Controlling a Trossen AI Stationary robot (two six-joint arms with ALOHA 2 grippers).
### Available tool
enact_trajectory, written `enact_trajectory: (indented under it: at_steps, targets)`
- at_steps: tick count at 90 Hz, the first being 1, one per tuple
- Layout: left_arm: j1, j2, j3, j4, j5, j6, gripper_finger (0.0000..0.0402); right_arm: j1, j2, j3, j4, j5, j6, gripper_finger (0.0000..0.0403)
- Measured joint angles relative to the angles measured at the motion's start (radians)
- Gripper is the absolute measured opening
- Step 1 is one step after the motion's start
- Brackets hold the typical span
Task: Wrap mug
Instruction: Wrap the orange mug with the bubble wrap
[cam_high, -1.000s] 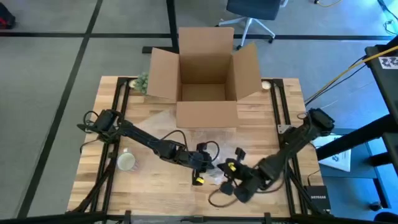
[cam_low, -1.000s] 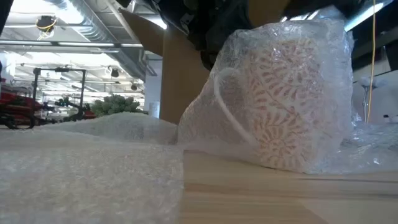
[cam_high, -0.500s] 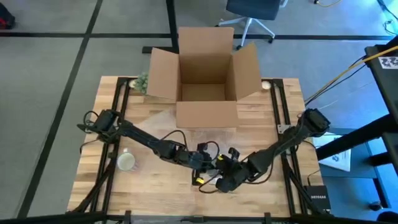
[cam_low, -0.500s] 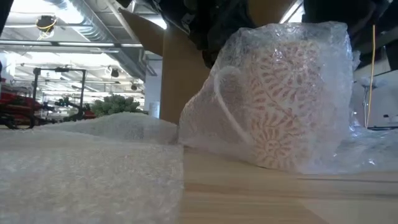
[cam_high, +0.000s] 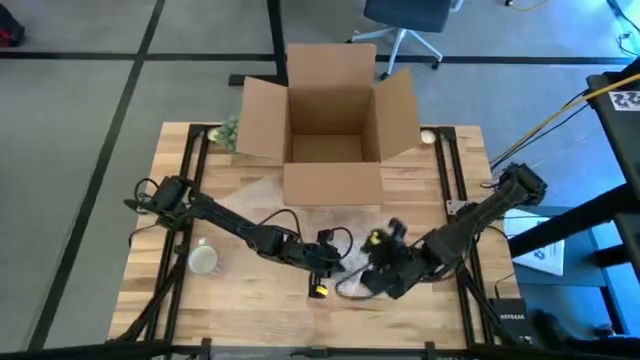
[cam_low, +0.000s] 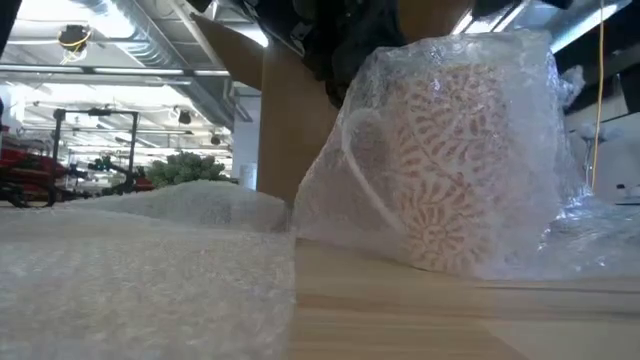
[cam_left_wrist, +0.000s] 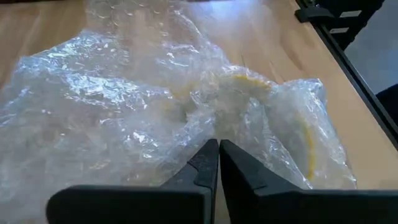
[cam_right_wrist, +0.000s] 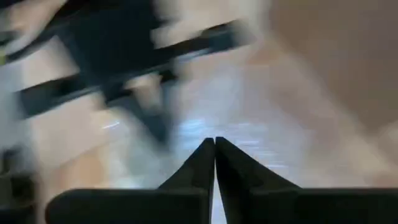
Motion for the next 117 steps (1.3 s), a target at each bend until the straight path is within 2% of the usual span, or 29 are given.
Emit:
enact_trajectory:
  at_steps: [8,15,29,65,85,98,117]
  targets:
    - [0.0,0.0,0.0,0.001,-0.001,0.0,0.0,-0.055,0.009,-0.056,0.051,-0.037,-0.033,0.0]
    - [0.0,0.0,0.0,0.001,0.0,-0.002,0.0,-0.086,0.01,-0.095,0.209,-0.111,-0.113,0.0]
    - [0.001,0.0,0.0,0.0,-0.004,-0.005,0.0,-0.066,0.012,-0.129,0.423,-0.239,-0.211,0.0]
    - [0.006,-0.002,-0.002,-0.023,-0.009,-0.009,0.0,-0.066,0.16,-0.113,0.472,-0.344,-0.216,0.0]
    - [0.005,-0.005,-0.002,-0.019,-0.007,-0.013,0.0,-0.077,0.174,-0.107,0.448,-0.388,-0.231,0.0]
    - [0.005,-0.025,-0.003,-0.03,-0.006,0.0,0.0,-0.051,0.176,-0.108,0.436,-0.341,-0.234,0.0]
    - [0.0,-0.135,0.001,-0.118,-0.03,0.0,0.0,-0.03,0.187,-0.117,0.415,-0.35,-0.23,0.0]
